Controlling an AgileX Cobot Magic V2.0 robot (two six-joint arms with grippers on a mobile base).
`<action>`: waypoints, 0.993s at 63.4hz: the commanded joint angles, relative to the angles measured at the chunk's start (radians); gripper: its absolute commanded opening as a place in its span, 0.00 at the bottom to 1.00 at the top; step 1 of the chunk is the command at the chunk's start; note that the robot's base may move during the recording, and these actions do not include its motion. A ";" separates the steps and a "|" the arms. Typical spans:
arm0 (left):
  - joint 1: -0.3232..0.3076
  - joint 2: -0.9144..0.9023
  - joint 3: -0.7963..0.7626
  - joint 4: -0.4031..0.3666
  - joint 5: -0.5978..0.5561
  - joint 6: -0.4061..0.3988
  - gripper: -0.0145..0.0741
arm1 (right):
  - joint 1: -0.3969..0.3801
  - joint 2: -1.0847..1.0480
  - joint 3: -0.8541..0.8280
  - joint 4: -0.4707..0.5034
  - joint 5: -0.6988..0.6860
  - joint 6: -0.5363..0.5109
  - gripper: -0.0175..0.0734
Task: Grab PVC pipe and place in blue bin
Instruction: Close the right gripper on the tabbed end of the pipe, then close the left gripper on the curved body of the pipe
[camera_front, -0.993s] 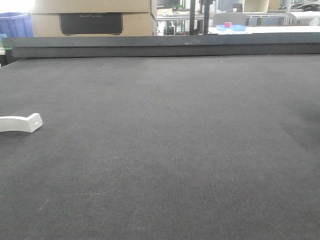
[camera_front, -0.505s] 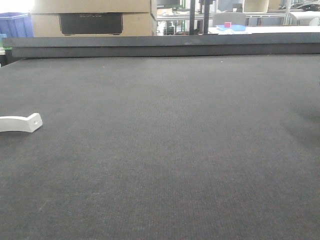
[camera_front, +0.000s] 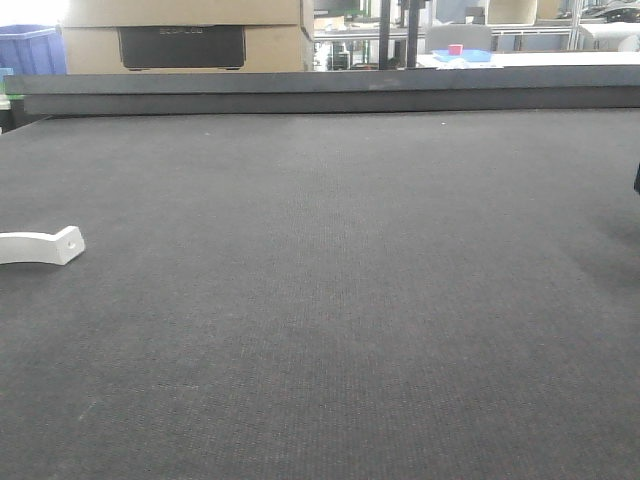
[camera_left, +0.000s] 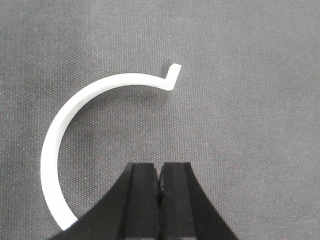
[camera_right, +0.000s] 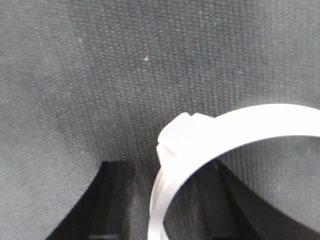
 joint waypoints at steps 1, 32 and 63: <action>0.003 -0.001 -0.002 -0.009 -0.001 -0.004 0.04 | 0.001 0.008 0.004 -0.013 0.009 0.002 0.39; 0.003 -0.001 -0.015 -0.023 0.050 -0.078 0.04 | 0.014 -0.019 -0.010 -0.015 0.005 -0.027 0.01; 0.120 0.154 -0.068 0.091 0.163 -0.056 0.04 | 0.162 -0.305 -0.169 -0.003 0.014 -0.070 0.01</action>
